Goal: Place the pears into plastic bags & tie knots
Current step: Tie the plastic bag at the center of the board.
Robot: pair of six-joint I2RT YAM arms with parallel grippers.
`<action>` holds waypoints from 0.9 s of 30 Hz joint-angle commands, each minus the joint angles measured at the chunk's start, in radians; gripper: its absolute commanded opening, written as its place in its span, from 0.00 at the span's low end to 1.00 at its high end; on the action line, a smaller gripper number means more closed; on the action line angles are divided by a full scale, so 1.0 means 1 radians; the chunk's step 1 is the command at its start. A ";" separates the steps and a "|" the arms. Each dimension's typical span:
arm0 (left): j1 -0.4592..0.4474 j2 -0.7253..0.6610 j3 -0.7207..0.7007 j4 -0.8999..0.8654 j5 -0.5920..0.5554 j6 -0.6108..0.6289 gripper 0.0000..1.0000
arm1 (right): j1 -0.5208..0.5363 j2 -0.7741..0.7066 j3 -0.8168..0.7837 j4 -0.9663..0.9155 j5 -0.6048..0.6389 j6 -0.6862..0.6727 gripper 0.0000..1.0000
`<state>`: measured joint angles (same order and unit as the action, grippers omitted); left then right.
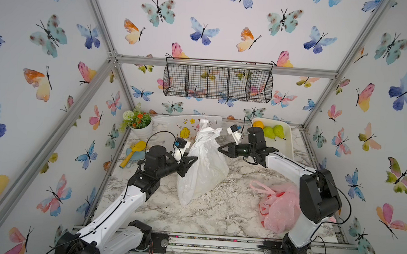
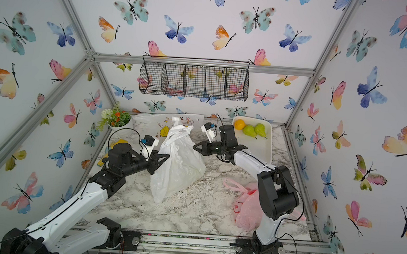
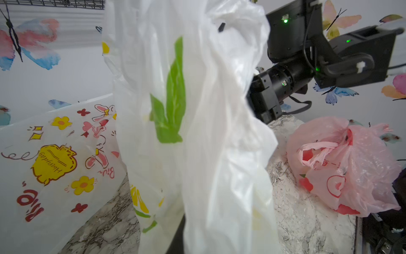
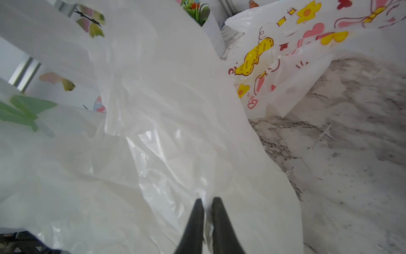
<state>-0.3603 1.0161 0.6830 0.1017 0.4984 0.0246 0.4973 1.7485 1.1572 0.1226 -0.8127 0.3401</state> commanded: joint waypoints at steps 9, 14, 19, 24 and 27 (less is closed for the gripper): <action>0.044 0.252 0.205 0.245 0.148 0.020 0.15 | 0.007 -0.485 -0.321 -0.052 0.103 0.018 0.03; 0.040 0.254 0.104 0.426 0.273 -0.096 0.13 | 0.007 -0.574 -0.374 -0.188 0.345 0.080 0.29; 0.043 0.169 -0.065 0.444 0.255 -0.083 0.13 | 0.007 -0.546 -0.044 -0.547 0.361 0.060 0.49; 0.043 0.158 -0.062 0.405 0.229 -0.062 0.13 | 0.057 -0.502 0.207 -0.731 0.250 0.082 0.60; 0.043 0.157 -0.030 0.364 0.230 -0.041 0.14 | 0.102 -0.480 0.283 -0.749 0.247 0.093 0.67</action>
<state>-0.3161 1.1988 0.6170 0.4786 0.7238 -0.0406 0.5678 1.2388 1.4036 -0.4885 -0.5320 0.4179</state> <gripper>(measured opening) 0.139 0.663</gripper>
